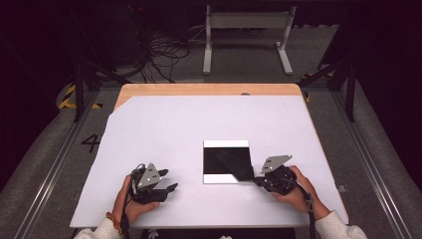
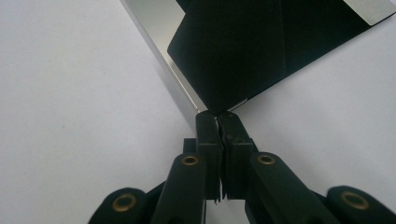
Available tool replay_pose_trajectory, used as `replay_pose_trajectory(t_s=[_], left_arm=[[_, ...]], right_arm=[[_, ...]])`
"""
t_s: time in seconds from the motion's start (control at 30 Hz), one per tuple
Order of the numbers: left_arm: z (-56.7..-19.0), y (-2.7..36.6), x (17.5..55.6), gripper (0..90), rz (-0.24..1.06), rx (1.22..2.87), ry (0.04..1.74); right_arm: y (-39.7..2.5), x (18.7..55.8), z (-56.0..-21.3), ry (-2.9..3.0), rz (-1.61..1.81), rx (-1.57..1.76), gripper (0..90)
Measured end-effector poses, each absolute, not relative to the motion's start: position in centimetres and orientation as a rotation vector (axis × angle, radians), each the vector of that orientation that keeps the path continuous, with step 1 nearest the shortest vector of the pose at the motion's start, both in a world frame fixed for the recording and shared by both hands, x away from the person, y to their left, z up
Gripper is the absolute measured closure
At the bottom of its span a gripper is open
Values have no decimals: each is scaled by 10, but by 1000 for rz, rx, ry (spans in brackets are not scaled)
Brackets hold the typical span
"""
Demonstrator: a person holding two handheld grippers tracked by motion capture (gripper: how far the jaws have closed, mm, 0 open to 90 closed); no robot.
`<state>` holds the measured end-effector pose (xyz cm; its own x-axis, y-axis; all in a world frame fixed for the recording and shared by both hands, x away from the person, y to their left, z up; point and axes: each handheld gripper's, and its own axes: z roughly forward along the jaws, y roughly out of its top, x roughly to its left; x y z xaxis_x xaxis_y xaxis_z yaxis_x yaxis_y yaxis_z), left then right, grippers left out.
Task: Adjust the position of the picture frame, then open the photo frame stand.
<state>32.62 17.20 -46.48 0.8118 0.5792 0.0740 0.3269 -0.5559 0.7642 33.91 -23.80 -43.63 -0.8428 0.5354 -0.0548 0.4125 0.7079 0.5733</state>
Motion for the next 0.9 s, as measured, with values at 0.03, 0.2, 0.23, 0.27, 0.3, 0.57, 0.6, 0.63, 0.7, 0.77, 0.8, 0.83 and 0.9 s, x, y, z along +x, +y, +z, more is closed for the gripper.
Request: replay_pose_trajectory(t_s=[0.03, 0.2, 0.23, 0.27, 0.3, 0.57, 0.6, 0.63, 0.7, 0.77, 0.8, 0.83, 0.9], left_arm=[[-465, 172, 326, 420, 405, 2200, 665], [-465, 173, 328, 420, 402, 2198, 674], [-466, 173, 328, 420, 405, 2200, 673], [-465, 172, 327, 419, 405, 2200, 673], [-465, 172, 327, 419, 405, 2200, 673], [-465, 172, 327, 417, 405, 2200, 671], [-465, 171, 327, 416, 404, 2201, 673], [-465, 171, 327, 416, 404, 2201, 673], [-465, 171, 327, 414, 410, 2204, 672], [-465, 171, 326, 414, 411, 2201, 675], [-465, 171, 326, 414, 413, 2201, 675], [-465, 171, 326, 414, 413, 2201, 675], [-465, 171, 326, 414, 414, 2202, 675]], right_arm=[[-238, 339, -436, 2699, 828, 757, 879], [-239, 340, -434, 2691, 858, 743, 877], [-239, 340, -434, 2690, 863, 742, 877], [-239, 339, -434, 2687, 867, 746, 877], [-239, 339, -434, 2687, 867, 746, 877], [-239, 338, -430, 2659, 902, 743, 876], [-239, 338, -429, 2655, 907, 741, 876], [-239, 338, -429, 2653, 909, 740, 877], [-239, 338, -428, 2649, 912, 734, 878], [-238, 339, -429, 2645, 915, 733, 877], [-238, 339, -429, 2644, 920, 732, 877], [-238, 339, -429, 2644, 920, 732, 877], [-238, 339, -429, 2642, 917, 727, 876]])
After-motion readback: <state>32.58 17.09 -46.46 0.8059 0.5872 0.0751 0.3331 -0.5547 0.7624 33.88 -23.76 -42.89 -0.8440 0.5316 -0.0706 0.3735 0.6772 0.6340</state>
